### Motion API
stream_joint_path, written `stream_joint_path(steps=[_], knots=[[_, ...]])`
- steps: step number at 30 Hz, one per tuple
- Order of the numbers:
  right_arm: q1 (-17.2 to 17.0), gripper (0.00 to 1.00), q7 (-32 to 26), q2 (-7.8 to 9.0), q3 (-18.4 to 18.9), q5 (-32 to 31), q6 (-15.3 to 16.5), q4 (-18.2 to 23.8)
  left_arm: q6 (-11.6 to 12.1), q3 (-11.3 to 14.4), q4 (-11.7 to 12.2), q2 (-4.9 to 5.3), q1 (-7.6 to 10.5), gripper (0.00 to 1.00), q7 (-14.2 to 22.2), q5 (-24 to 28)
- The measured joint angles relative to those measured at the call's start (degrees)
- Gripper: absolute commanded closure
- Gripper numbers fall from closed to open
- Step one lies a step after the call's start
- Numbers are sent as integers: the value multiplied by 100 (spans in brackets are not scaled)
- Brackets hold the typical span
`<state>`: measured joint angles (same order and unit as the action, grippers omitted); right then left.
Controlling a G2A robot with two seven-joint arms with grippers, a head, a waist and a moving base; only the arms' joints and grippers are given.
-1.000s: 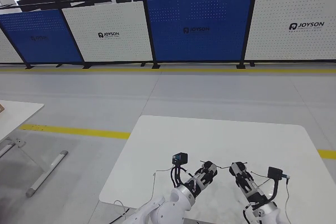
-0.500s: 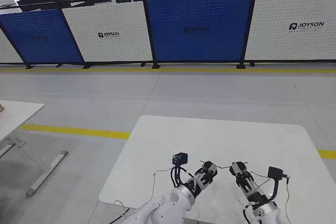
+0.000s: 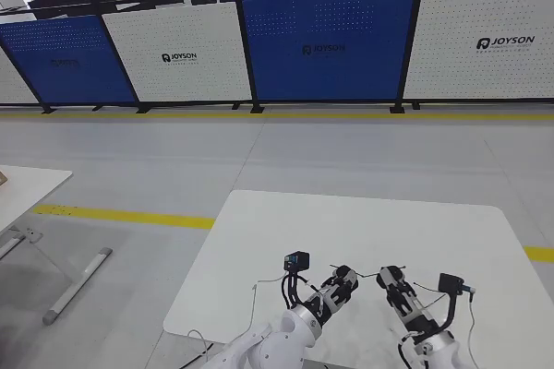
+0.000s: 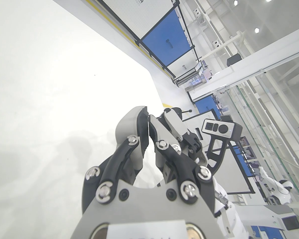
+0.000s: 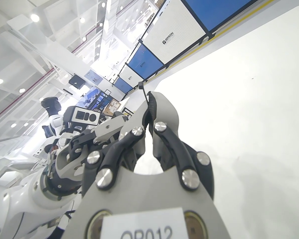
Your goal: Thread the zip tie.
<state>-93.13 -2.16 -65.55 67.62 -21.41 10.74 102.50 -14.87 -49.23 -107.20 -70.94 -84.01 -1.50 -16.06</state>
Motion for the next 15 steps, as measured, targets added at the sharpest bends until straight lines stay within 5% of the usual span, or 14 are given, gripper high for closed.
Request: stream_joint_path(steps=[15], knots=[[106, 100, -74, -57, -148, -41, 19, -113, 0, 0, 0, 0, 0, 100, 0, 0]])
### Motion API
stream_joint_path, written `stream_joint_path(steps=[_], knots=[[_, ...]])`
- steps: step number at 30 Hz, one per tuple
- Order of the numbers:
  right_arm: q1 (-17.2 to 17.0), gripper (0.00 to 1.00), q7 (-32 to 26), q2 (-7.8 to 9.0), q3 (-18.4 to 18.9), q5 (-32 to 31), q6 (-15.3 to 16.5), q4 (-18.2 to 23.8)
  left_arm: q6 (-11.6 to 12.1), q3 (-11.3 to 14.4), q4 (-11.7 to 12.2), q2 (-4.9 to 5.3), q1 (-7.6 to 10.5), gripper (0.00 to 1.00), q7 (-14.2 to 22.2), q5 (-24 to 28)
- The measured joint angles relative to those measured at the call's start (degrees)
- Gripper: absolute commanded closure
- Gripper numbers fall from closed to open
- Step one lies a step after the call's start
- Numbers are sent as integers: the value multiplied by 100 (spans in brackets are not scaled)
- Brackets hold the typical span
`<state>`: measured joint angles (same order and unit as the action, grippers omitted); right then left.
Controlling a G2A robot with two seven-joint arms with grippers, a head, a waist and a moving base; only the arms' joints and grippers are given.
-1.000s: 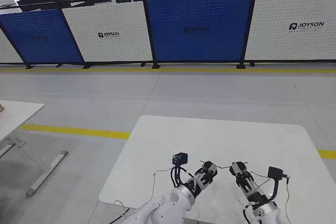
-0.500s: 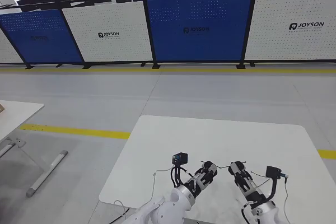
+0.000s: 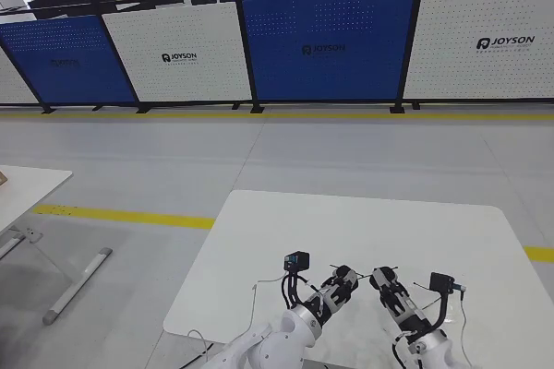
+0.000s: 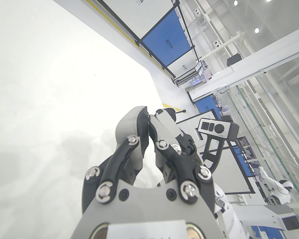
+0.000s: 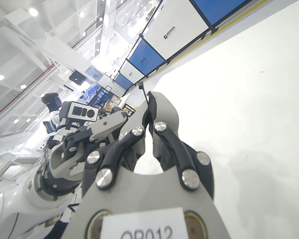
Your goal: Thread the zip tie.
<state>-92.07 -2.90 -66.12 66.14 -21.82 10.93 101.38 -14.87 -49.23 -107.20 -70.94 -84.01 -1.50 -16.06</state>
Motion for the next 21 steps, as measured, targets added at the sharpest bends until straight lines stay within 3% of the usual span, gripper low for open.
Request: stream_joint_path(steps=[21], knots=[[-140, 100, 185, -41, 193, 103, -49, 25, 0, 0, 0, 0, 0, 100, 0, 0]])
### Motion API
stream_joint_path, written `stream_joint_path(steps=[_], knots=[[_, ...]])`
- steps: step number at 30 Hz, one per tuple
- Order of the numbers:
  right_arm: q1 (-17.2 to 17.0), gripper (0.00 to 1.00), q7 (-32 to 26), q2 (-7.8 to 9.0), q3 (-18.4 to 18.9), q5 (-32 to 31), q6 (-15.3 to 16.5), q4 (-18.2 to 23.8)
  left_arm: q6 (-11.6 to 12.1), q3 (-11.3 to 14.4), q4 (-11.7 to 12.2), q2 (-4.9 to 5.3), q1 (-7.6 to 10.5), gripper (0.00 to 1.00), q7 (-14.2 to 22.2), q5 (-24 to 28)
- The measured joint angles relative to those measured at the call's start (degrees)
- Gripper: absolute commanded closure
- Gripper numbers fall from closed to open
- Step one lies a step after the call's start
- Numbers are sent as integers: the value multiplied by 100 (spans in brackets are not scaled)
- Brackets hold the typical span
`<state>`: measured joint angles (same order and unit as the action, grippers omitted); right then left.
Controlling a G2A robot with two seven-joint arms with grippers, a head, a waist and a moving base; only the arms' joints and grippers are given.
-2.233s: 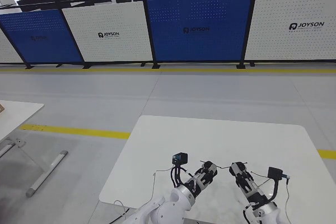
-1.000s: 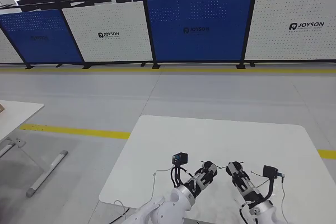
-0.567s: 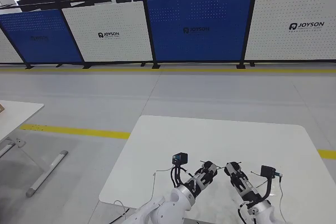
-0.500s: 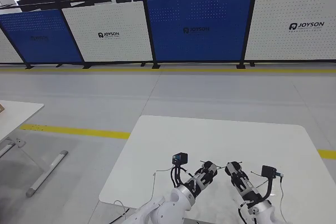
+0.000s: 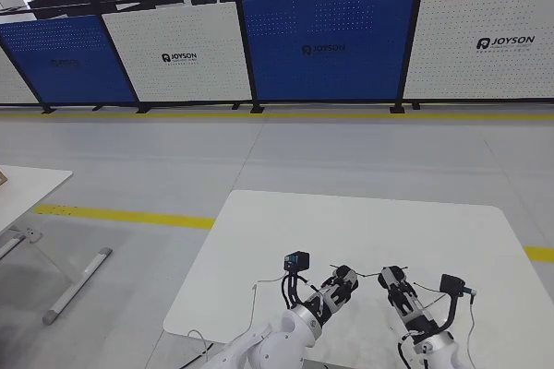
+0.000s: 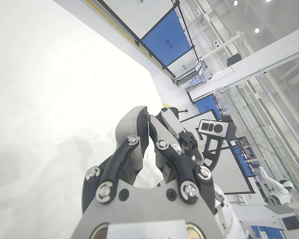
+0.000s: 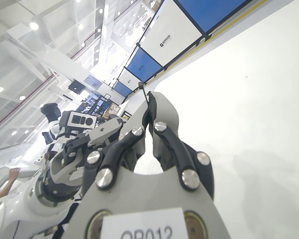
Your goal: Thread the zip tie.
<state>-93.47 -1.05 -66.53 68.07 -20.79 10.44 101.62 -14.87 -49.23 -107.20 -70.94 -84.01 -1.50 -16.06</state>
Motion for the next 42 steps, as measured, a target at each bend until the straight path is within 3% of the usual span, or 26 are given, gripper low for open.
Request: stream_joint_path(steps=[29, 42], knots=[[4, 100, -210, -80, 36, 3, 51, 48, 0, 0, 0, 0, 0, 100, 0, 0], [-165, 100, -116, -94, 189, 14, 182, 108, 0, 0, 0, 0, 0, 100, 0, 0]])
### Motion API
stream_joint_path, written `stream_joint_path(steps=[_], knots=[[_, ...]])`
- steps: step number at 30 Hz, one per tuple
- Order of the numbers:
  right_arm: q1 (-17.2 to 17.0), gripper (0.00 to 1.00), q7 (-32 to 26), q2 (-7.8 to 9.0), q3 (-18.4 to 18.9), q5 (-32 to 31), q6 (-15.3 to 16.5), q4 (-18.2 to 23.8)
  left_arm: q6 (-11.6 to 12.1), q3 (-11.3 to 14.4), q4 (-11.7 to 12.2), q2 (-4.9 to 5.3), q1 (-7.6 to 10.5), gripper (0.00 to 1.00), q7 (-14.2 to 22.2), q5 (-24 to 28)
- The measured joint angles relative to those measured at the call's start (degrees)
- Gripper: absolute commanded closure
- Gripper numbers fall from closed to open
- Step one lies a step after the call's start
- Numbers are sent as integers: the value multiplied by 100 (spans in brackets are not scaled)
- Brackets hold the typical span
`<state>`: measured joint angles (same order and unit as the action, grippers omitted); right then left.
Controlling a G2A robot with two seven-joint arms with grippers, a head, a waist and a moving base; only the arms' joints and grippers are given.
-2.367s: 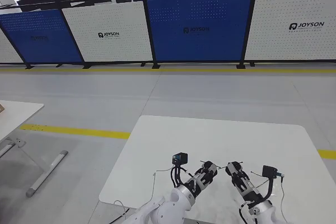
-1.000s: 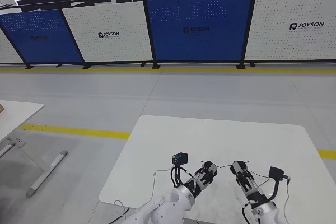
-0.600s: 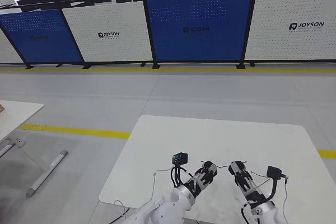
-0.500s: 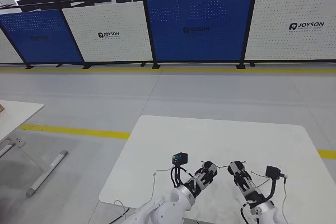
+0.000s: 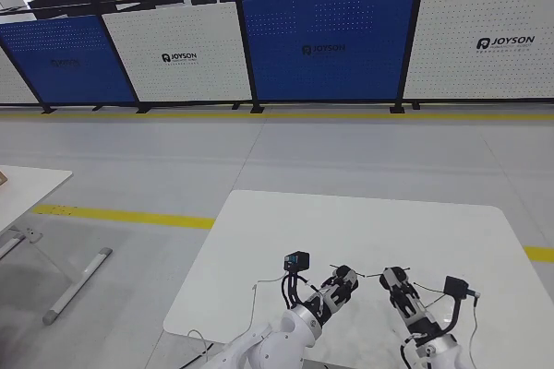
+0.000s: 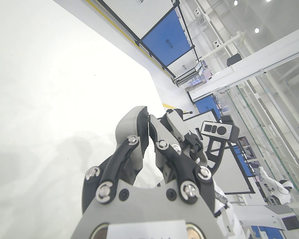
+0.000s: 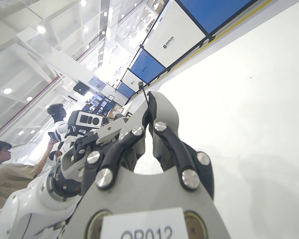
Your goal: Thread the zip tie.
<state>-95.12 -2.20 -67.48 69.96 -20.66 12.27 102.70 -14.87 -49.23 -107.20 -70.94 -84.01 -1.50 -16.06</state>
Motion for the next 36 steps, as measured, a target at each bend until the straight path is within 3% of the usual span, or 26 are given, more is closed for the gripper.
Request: stream_joint_path(steps=[15, 36], knots=[[134, 100, -106, -60, -125, -86, -133, -72, 0, 0, 0, 0, 0, 100, 0, 0], [12, 100, -24, -96, 44, 130, 95, -109, 0, 0, 0, 0, 0, 100, 0, 0]])
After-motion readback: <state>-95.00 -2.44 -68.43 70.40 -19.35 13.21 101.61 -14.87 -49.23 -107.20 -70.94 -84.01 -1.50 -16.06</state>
